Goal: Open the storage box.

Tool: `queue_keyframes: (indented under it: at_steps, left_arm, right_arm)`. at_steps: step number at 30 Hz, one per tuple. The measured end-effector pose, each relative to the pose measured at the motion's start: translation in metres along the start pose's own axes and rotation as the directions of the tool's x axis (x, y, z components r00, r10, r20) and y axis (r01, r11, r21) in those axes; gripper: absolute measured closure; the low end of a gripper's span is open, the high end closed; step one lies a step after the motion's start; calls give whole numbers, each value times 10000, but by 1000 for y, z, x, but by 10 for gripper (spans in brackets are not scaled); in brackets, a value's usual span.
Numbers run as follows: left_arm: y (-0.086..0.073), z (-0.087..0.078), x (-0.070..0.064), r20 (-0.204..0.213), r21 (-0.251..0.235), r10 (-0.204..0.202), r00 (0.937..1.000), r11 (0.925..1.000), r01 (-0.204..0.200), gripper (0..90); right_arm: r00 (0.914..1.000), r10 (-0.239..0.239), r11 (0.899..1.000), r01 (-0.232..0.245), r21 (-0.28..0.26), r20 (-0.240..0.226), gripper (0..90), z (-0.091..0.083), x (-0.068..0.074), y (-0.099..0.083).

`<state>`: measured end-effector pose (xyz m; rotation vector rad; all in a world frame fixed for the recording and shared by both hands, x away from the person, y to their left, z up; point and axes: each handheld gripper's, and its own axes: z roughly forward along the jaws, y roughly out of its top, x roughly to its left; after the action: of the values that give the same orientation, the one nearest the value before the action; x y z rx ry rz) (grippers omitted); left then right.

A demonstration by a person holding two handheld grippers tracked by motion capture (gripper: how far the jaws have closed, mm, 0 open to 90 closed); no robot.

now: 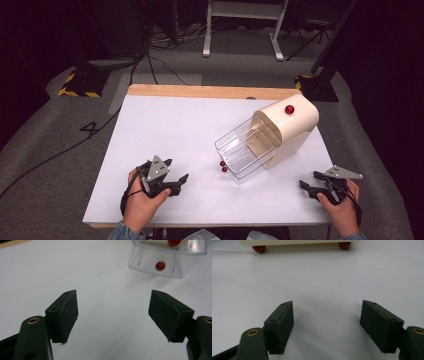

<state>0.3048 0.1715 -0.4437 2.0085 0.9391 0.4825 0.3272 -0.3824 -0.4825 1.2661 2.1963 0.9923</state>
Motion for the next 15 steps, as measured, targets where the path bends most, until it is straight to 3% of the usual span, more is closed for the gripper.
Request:
queue_keyframes:
  at_steps: [2, 5, 8, 10, 12, 14, 15]
  left_arm:
    - [-8, -4, 10, -225, 444, -70, 9997, 9990, 80, 220]
    - [-12, -6, 16, -277, 681, -145, 9995, 9975, 163, 203]
    - [-21, -7, 25, -337, 1253, -181, 9993, 9919, 222, 189]
    - [-27, -7, 30, -456, 1715, -169, 9988, 9849, 245, 179]
    - [-30, -7, 33, -509, 1881, -158, 9986, 9818, 251, 177]
    - [-36, -7, 37, -602, 2368, -111, 9981, 9712, 251, 185]
    - [-36, -7, 37, -602, 2368, -111, 9981, 9712, 251, 187]
  right_arm:
    - [10000, 3, 10000, -3, -4, -5, 273, 0, 0, 0]
    - [10000, 4, 10000, -4, -4, -6, 272, 0, 0, 0]
    - [10000, -1, 10000, 1, 2, -1, 273, 0, 0, 0]
    - [10000, 1, 10000, -1, -6, -5, 272, 0, 0, 0]
    - [10000, 4, 10000, -4, 1, -2, 273, 0, 0, 0]
    - [10000, -2, 10000, 2, -9, -4, 272, 0, 0, 0]
    - [10000, -1, 10000, 1, -9, -4, 272, 0, 0, 0]
